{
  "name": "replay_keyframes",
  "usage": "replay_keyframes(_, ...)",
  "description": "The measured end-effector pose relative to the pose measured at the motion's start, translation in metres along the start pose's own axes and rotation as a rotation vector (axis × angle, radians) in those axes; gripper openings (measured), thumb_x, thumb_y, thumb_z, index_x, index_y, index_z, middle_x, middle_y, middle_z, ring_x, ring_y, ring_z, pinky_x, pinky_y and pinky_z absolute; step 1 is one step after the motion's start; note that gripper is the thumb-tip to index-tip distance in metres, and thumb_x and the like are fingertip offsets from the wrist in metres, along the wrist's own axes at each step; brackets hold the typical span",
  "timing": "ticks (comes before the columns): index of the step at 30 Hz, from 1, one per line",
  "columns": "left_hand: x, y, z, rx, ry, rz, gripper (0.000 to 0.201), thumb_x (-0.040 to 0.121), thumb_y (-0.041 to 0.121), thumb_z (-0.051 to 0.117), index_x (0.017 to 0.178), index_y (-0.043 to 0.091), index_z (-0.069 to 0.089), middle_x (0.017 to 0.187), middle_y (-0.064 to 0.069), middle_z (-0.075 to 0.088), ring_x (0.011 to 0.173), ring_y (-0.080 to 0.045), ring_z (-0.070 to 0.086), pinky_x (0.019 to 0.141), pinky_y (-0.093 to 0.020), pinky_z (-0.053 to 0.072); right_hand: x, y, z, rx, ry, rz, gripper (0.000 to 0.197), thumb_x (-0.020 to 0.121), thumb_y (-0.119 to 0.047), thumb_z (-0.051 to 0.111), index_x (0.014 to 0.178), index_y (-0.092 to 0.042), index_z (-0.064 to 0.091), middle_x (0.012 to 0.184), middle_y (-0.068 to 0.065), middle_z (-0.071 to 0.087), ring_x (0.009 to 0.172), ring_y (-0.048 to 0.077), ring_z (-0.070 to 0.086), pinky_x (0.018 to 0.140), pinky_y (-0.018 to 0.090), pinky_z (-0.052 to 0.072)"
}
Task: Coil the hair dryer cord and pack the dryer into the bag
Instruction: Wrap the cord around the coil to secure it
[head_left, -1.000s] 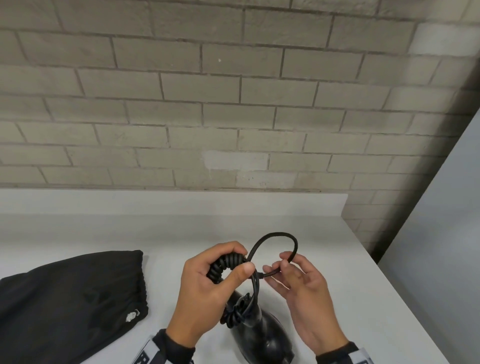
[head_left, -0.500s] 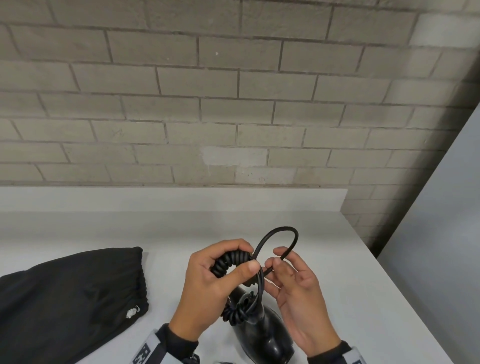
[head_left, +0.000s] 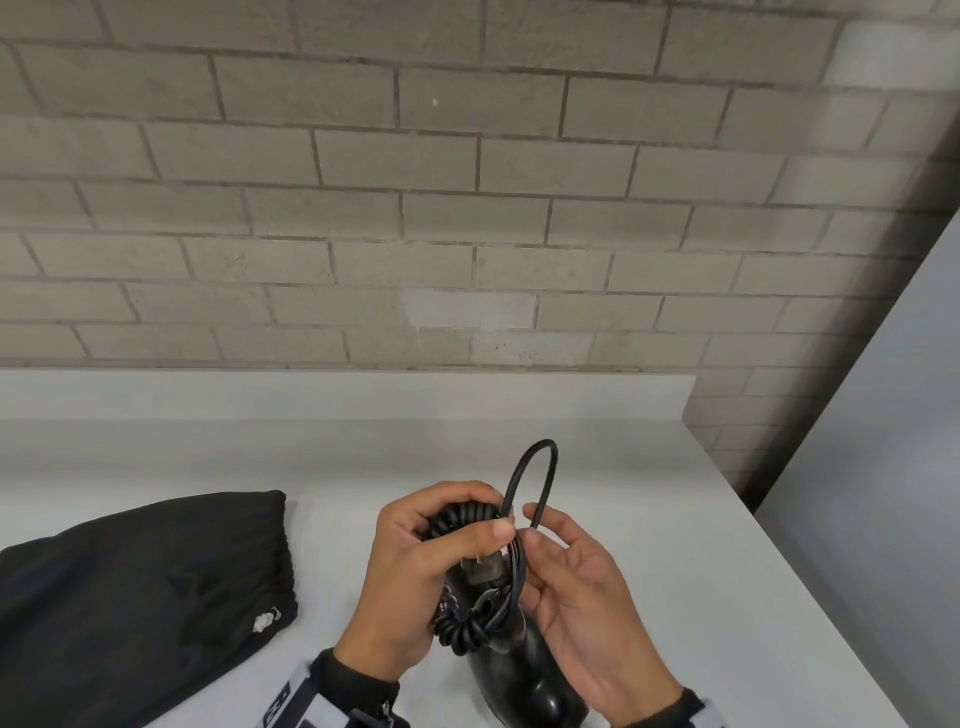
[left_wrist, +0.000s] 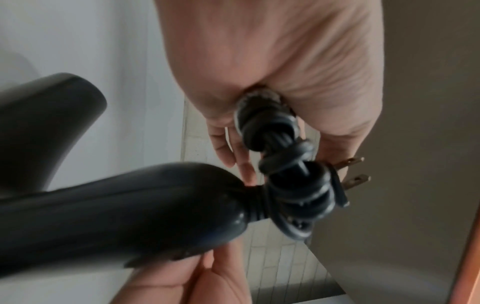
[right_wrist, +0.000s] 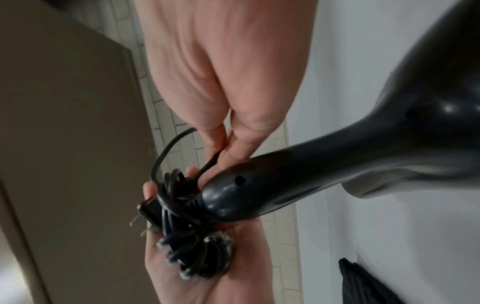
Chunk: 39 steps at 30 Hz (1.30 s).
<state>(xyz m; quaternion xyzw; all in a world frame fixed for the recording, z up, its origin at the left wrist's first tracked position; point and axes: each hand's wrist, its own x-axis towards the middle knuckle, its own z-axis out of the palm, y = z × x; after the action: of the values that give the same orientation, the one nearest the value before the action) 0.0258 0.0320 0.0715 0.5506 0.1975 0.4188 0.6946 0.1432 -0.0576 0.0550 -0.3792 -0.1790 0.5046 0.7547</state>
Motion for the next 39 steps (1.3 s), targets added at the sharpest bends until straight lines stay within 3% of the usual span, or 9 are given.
replay_keyframes(5, 0.000, 0.003, 0.006, 0.005, 0.044, 0.028, 0.031, 0.057, 0.021, 0.087, 0.084, 0.009, 0.077, 0.080, -0.017, 0.072, 0.071, -0.030, 0.069, 0.066, -0.036, 0.058, -0.010, 0.003, 0.010, -0.371, 0.114, -0.245, 0.026, 0.094, -0.002, 0.055, 0.111, -0.017, 0.042, 0.110, 0.004, 0.072, 0.081, 0.029, 0.074, 0.065, 0.025, 0.057)
replay_keyframes(9, -0.005, 0.004, 0.010, 0.008, 0.100, 0.070, 0.019, 0.064, 0.011, 0.082, 0.082, 0.010, 0.077, 0.072, -0.016, 0.069, 0.061, -0.022, 0.063, 0.056, -0.026, 0.053, -0.025, 0.008, 0.010, -0.374, -0.028, -0.259, 0.023, 0.090, -0.018, 0.062, 0.108, -0.020, 0.048, 0.129, -0.016, 0.061, 0.094, 0.025, 0.069, 0.078, 0.029, 0.056)
replay_keyframes(12, -0.010, 0.005, 0.012, 0.049, 0.124, 0.098, 0.022, 0.062, 0.010, 0.088, 0.081, 0.012, 0.078, 0.072, -0.012, 0.070, 0.062, -0.020, 0.064, 0.058, -0.023, 0.053, -0.032, 0.000, 0.015, -0.524, -0.223, -0.250, 0.050, 0.076, -0.013, 0.070, 0.115, -0.013, 0.038, 0.109, -0.028, 0.066, 0.089, 0.011, 0.069, 0.075, 0.023, 0.054)
replay_keyframes(15, -0.011, 0.005, 0.013, 0.089, 0.134, 0.113, 0.023, 0.062, 0.017, 0.088, 0.081, 0.014, 0.078, 0.078, -0.009, 0.073, 0.069, -0.020, 0.069, 0.063, -0.024, 0.054, -0.034, -0.004, 0.020, -0.694, -0.158, -0.272, 0.052, 0.077, 0.002, 0.077, 0.109, -0.012, 0.039, 0.100, -0.030, 0.067, 0.089, 0.010, 0.070, 0.074, 0.022, 0.054)
replay_keyframes(18, -0.010, 0.005, 0.013, 0.114, 0.134, 0.129, 0.025, 0.060, 0.025, 0.087, 0.082, 0.016, 0.079, 0.079, -0.009, 0.074, 0.073, -0.024, 0.071, 0.066, -0.027, 0.056, -0.035, -0.006, 0.023, -0.809, -0.065, -0.332, 0.041, 0.081, -0.008, 0.075, 0.103, -0.020, 0.043, 0.097, -0.037, 0.065, 0.095, 0.007, 0.069, 0.074, 0.014, 0.052)
replay_keyframes(21, -0.010, 0.007, 0.015, 0.139, 0.134, 0.152, 0.019, 0.064, 0.020, 0.088, 0.081, 0.018, 0.079, 0.075, -0.008, 0.074, 0.069, -0.022, 0.070, 0.064, -0.026, 0.055, -0.036, -0.004, 0.021, -0.987, -0.025, -0.431, 0.035, 0.084, -0.034, 0.071, 0.103, -0.038, 0.042, 0.105, -0.028, 0.068, 0.106, -0.002, 0.063, 0.085, 0.013, 0.049)
replay_keyframes(25, -0.011, 0.007, 0.018, 0.174, 0.156, 0.200, 0.011, 0.070, 0.020, 0.080, 0.080, 0.018, 0.077, 0.073, -0.006, 0.074, 0.067, -0.017, 0.071, 0.064, -0.021, 0.054, -0.036, 0.003, 0.018, -1.258, 0.052, -0.604, 0.030, 0.086, -0.064, 0.042, 0.115, -0.068, 0.034, 0.140, -0.039, 0.034, 0.125, -0.021, 0.038, 0.092, 0.001, 0.036)
replay_keyframes(29, -0.012, 0.007, 0.018, 0.219, 0.121, 0.227, 0.008, 0.076, 0.020, 0.077, 0.083, 0.022, 0.076, 0.076, -0.005, 0.074, 0.072, -0.020, 0.072, 0.067, -0.023, 0.056, -0.037, 0.006, 0.017, -1.285, 0.036, -0.748, 0.036, 0.094, -0.049, 0.044, 0.131, -0.045, 0.045, 0.127, -0.024, 0.058, 0.116, -0.003, 0.055, 0.091, 0.011, 0.045)
replay_keyframes(39, -0.013, 0.006, 0.018, 0.223, 0.020, 0.228, 0.010, 0.079, 0.022, 0.081, 0.085, 0.025, 0.074, 0.082, -0.001, 0.073, 0.078, -0.018, 0.071, 0.072, -0.022, 0.055, -0.045, -0.014, 0.013, -1.115, 0.009, -0.798, 0.019, 0.079, -0.046, 0.067, 0.094, -0.040, 0.058, 0.116, -0.015, 0.064, 0.113, 0.009, 0.059, 0.088, 0.010, 0.043)
